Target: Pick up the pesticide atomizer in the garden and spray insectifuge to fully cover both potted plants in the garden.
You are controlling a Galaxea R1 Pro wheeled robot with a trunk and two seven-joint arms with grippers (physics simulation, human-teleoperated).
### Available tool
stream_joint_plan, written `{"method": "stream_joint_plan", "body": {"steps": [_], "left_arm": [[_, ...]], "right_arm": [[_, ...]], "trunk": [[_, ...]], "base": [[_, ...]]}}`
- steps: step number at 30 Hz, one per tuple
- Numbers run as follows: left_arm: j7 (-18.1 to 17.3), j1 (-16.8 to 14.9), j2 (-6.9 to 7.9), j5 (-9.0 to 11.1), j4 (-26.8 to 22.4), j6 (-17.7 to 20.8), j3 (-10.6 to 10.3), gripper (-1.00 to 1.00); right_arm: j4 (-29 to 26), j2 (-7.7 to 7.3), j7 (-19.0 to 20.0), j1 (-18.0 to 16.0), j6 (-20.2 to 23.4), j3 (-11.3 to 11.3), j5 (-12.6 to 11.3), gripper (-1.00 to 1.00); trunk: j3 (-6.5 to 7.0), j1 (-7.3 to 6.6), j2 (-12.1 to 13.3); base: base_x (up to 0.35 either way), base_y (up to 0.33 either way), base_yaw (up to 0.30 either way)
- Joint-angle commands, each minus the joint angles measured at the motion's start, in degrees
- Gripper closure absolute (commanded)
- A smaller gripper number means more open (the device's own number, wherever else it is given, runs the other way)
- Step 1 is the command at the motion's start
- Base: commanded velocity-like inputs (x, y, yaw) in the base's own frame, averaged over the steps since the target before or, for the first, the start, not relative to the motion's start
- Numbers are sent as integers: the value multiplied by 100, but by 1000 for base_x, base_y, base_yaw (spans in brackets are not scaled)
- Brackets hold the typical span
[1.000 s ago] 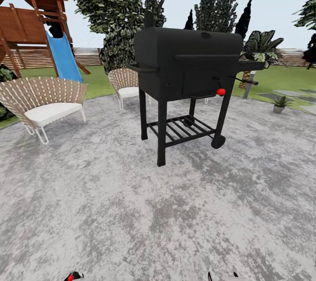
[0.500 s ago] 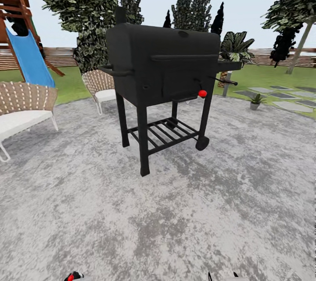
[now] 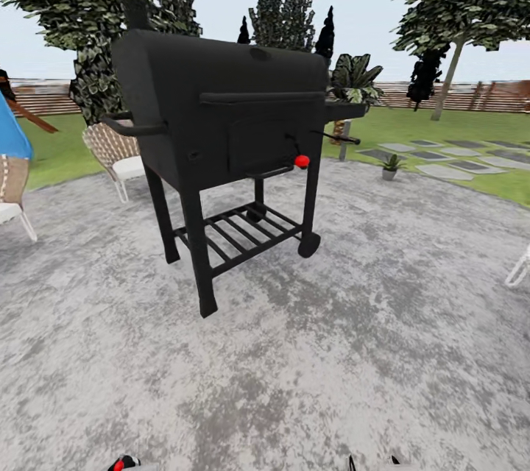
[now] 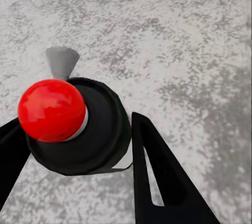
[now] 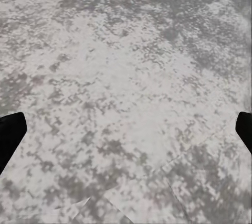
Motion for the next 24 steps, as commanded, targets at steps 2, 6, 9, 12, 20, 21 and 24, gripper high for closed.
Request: {"method": "stream_joint_plan", "body": {"steps": [2,6,9,12,20,21,24], "left_arm": [[43,-3,2,-25,1,-11,-15,100],[43,-2,-4,-25,1,-11,-15,100],[43,-4,-5,-25,1,-11,-15,100],[44,-3,-2,-25,1,-11,-15,100],[48,-1,5,-14,1,-11,-15,100],[49,-1,6,-13,1,-11,-15,100],[51,-2,11,-9,1,-11,-13,100]], "right_arm": [[5,-2,-51,-5,-6,48,4,-100],[5,-2,-51,-5,-6,48,4,-100],[5,-2,-52,-5,-6,48,4,-100],[5,-2,-51,-5,-6,48,5,-100],[5,-2,-51,-5,-7,48,7,-100],[5,-2,-51,-5,-6,48,8,-100],[5,-2,-51,-5,-6,48,8,-100]], "trunk": [[-5,2,-2],[-5,2,-2],[-5,2,-2],[-5,2,-2],[-5,2,-2],[-5,2,-2],[-5,2,-2]], "base": [[288,-173,-266],[286,-174,-266],[285,-175,-266],[284,-175,-266],[178,-72,-266],[41,-10,-266],[18,-4,-266]]}}
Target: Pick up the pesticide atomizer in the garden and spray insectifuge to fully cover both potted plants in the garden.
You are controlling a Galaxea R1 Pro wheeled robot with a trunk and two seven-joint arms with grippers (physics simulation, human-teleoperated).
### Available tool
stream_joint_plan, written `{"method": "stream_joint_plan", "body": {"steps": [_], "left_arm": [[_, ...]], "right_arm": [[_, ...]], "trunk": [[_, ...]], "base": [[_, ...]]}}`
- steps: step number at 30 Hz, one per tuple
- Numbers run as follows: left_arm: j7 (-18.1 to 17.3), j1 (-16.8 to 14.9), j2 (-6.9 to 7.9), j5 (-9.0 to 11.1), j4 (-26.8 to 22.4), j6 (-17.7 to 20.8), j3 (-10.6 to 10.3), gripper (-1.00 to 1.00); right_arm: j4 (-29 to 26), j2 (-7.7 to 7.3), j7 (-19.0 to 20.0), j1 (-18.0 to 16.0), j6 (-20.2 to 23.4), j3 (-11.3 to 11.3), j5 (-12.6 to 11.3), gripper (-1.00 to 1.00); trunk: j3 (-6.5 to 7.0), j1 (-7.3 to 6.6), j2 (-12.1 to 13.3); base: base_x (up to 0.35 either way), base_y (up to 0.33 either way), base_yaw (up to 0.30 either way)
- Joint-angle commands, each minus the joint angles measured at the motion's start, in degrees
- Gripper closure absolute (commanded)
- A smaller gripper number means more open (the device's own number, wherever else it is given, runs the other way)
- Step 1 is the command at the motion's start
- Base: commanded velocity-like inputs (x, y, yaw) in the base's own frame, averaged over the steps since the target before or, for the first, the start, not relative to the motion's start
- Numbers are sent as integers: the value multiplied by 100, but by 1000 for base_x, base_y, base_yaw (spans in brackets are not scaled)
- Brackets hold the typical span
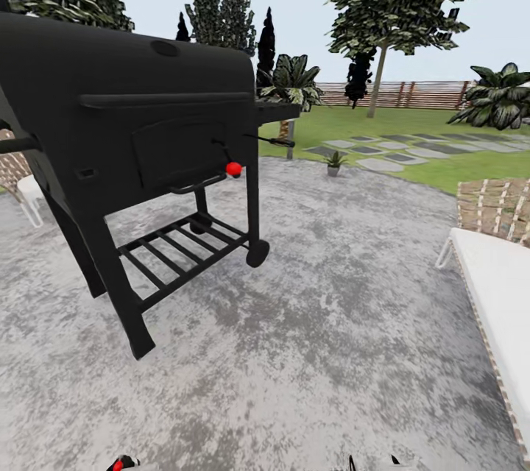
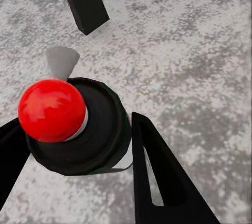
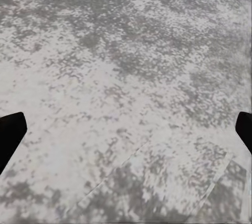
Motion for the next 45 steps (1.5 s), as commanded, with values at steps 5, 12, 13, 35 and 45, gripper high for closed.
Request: {"method": "stream_joint_plan", "body": {"steps": [5,12,13,35,45], "left_arm": [[37,-2,-6,-31,1,-10,-17,100],[40,-3,-6,-27,-4,-10,-15,100],[41,-4,-5,-20,-6,-10,-14,100],[41,-3,3,13,-5,-10,-8,100],[41,-3,3,7,-2,-10,-8,100]], "right_arm": [[5,-2,-53,-5,-8,47,2,-100],[5,-2,-53,-5,-8,47,3,-100],[5,-2,-53,-5,-9,47,5,-100],[5,-2,-60,-5,-7,47,10,-100],[5,-7,-55,-5,-7,53,19,-100]], "trunk": [[-5,-1,-2],[-5,-1,-2],[-5,-1,-2],[-5,-1,-2],[-5,-1,-2]], "base": [[3,-1,-266],[49,0,-266],[250,0,-266],[333,44,-266],[339,48,-94]]}}
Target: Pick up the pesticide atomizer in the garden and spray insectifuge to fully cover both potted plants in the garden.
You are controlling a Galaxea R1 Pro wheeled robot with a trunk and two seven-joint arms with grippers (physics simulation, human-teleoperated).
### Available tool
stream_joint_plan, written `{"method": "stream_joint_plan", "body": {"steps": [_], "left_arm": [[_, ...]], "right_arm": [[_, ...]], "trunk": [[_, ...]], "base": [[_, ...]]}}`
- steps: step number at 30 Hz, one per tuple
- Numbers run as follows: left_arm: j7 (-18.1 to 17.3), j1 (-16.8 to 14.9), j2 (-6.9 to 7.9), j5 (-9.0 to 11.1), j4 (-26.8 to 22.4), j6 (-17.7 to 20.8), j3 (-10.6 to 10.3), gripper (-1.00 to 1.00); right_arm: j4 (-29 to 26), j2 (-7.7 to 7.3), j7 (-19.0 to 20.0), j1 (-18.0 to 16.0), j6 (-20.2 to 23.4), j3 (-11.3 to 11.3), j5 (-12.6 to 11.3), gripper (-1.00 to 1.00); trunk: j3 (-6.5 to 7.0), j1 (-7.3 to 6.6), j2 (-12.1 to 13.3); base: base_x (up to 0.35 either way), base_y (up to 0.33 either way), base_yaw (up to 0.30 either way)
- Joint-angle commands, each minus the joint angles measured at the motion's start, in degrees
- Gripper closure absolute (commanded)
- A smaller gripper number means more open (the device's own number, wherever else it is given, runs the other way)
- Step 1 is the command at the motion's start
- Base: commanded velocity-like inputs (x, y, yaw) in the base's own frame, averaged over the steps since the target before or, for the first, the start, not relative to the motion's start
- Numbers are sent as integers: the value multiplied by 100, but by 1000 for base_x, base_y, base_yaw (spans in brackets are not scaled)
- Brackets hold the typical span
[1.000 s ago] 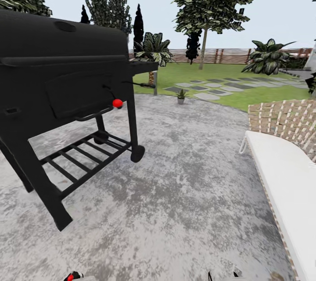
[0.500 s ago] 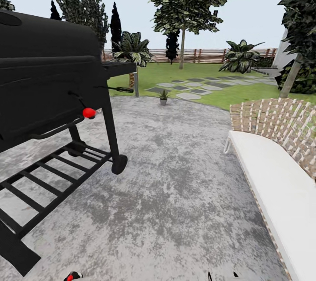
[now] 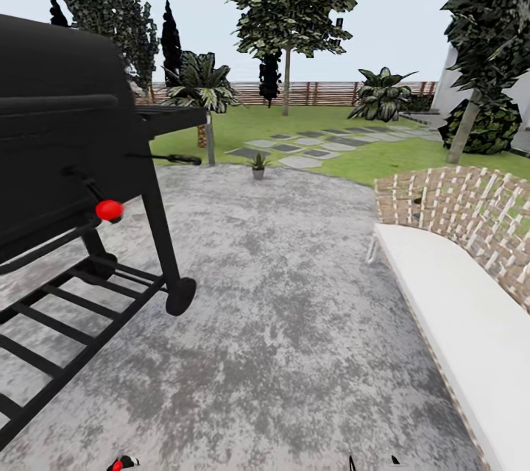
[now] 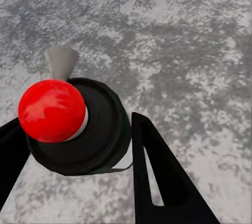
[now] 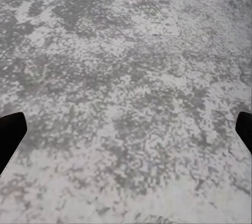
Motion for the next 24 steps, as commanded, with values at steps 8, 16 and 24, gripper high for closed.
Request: {"method": "stream_joint_plan", "body": {"steps": [8,16,24], "left_arm": [[37,-3,1,-23,2,-11,-14,100],[37,-2,1,-23,1,-11,-14,100],[37,0,1,-28,2,-11,-16,100]], "right_arm": [[3,-4,-40,-3,-6,68,27,-100],[4,-5,-43,-3,-6,69,25,-100],[10,-6,-43,-3,-6,69,25,-100]], "trunk": [[-5,2,-2],[-5,2,-2],[-5,2,-2]], "base": [[339,1,-2],[339,0,0],[339,0,0]]}}
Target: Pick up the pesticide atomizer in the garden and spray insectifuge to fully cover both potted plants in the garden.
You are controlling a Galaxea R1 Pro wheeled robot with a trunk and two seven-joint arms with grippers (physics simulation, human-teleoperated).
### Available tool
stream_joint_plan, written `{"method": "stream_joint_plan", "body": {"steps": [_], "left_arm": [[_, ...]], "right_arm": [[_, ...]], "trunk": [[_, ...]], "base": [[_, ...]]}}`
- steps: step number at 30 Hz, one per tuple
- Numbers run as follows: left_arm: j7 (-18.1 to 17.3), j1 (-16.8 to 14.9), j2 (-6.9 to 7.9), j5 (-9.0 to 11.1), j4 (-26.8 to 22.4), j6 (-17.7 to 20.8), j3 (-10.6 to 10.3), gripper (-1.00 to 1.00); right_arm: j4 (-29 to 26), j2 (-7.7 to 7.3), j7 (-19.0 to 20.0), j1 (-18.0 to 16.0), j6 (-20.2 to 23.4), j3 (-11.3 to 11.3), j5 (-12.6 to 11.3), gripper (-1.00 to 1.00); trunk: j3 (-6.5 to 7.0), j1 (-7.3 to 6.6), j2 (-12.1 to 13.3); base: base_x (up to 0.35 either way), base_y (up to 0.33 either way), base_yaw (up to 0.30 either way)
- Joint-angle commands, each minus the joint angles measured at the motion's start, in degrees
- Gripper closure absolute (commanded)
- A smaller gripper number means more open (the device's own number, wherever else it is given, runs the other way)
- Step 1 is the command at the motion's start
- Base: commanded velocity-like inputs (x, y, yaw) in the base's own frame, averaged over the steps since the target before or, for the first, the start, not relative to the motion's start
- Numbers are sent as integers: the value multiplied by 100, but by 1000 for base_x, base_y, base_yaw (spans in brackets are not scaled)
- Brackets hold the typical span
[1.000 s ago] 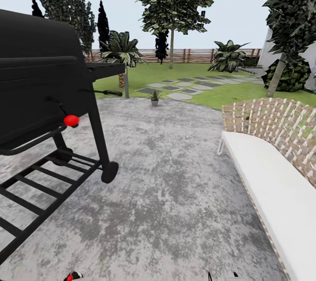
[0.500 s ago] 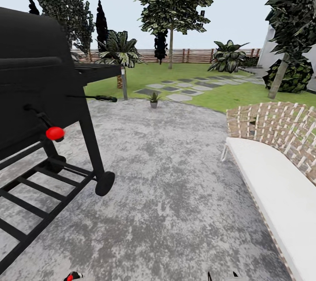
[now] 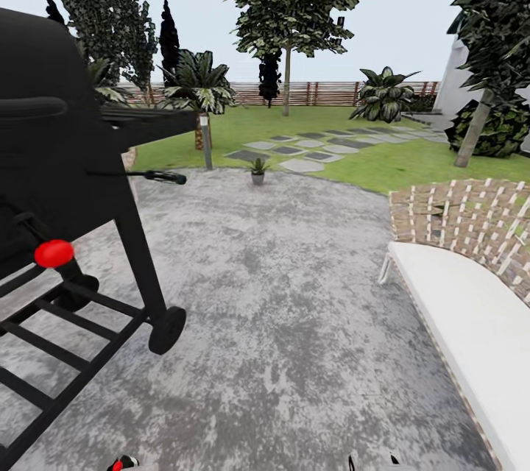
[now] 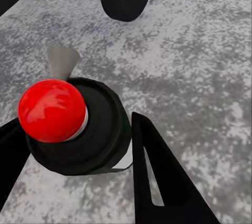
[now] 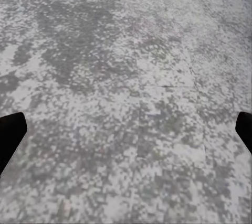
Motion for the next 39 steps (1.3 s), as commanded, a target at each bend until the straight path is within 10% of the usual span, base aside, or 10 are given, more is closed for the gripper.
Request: {"method": "stream_joint_plan", "body": {"steps": [1,39], "left_arm": [[38,-2,1,-22,4,-11,-14,100],[38,-5,0,-43,6,-11,-19,100]], "right_arm": [[2,-3,-56,-3,-6,48,9,-100],[3,2,-64,-3,-6,48,7,-100]], "trunk": [[-5,2,-2],[-5,2,-2]], "base": [[339,0,0],[338,-29,-44]]}}
